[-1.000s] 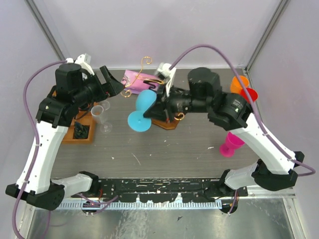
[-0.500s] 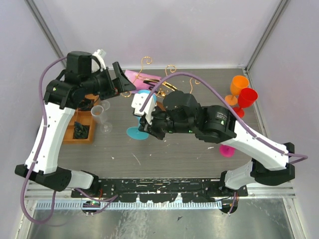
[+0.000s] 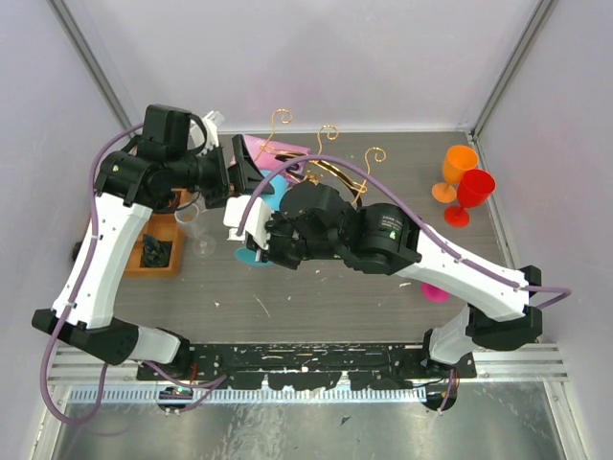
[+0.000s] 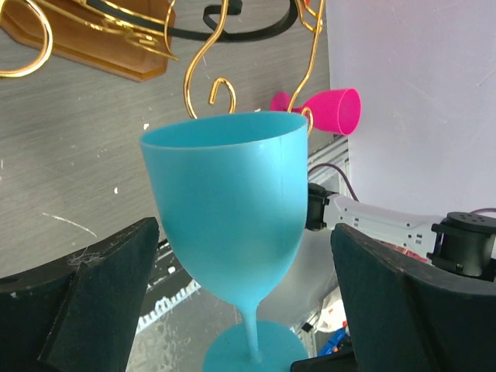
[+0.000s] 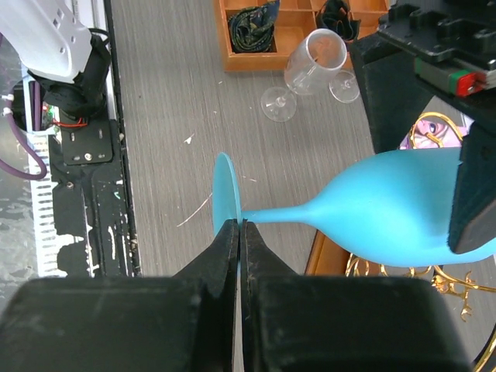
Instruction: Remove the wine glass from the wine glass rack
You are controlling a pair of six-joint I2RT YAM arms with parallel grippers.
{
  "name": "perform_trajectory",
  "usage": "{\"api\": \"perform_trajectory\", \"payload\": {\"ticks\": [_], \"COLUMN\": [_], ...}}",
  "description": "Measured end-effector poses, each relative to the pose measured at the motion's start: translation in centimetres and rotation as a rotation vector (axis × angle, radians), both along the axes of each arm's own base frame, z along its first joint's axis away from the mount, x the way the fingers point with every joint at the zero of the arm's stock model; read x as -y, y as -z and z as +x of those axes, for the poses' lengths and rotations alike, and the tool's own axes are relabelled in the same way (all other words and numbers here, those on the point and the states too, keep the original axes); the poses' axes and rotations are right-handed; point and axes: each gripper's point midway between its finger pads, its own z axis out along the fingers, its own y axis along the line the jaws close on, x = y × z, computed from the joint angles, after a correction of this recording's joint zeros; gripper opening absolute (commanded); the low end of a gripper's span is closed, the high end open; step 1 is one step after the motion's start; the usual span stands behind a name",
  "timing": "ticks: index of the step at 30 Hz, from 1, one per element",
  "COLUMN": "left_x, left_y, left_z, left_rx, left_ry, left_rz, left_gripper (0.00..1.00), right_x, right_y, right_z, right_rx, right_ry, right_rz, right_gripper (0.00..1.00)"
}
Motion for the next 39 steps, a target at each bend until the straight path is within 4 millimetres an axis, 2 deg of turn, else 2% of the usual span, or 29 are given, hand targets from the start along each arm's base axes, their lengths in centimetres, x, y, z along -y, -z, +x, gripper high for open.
{"api": "perform_trajectory", "payload": {"ticks": [8,16,22,30,32,33,35,37,39], "left_x": [-0.3,0.0,0.3,0.8,0.9,0.9,0.9,0.9,0.7], "left_y": [1.2,2.0,2.3,2.9,3.0,3.0,3.0,3.1,3.3], "left_z": [-1.2,-1.6,-1.9,-2.2,-2.2,-2.2,-2.2,-2.2,-2.2], "left_rx": [-0.068,-0.11,-0.126,-0.147,-0.15,-0.151,-0.152,-0.154,-0.154], "left_ry": [0.031,0.056,0.073,0.103,0.106,0.106,0.106,0.106,0.101], "left_rz": [0.034,0.048,0.053,0.065,0.066,0.066,0.066,0.069,0.08], "left_gripper": [0.99,0.96,0.88,0.7,0.69,0.69,0.69,0.7,0.71], "right_x": [-0.3,0.0,0.2,0.4,0.5,0.5,0.6,0.6,0.7], "right_y": [-1.3,-0.6,-0.3,0.3,0.4,0.4,0.4,0.3,0.1], "right_z": [-0.8,-1.8,-2.2,-2.4,-2.4,-2.4,-2.3,-2.0,-1.7], "right_rx": [0.032,0.046,0.061,0.065,0.065,0.066,0.067,0.07,0.073], "right_ry": [-0.032,-0.058,-0.071,-0.075,-0.073,-0.071,-0.06,-0.038,-0.015], "right_rz": [0.019,-0.025,-0.046,-0.077,-0.082,-0.083,-0.082,-0.08,-0.075], "right_gripper": [0.01,0.01,0.01,0.01,0.01,0.12,0.43,0.62,0.69]}}
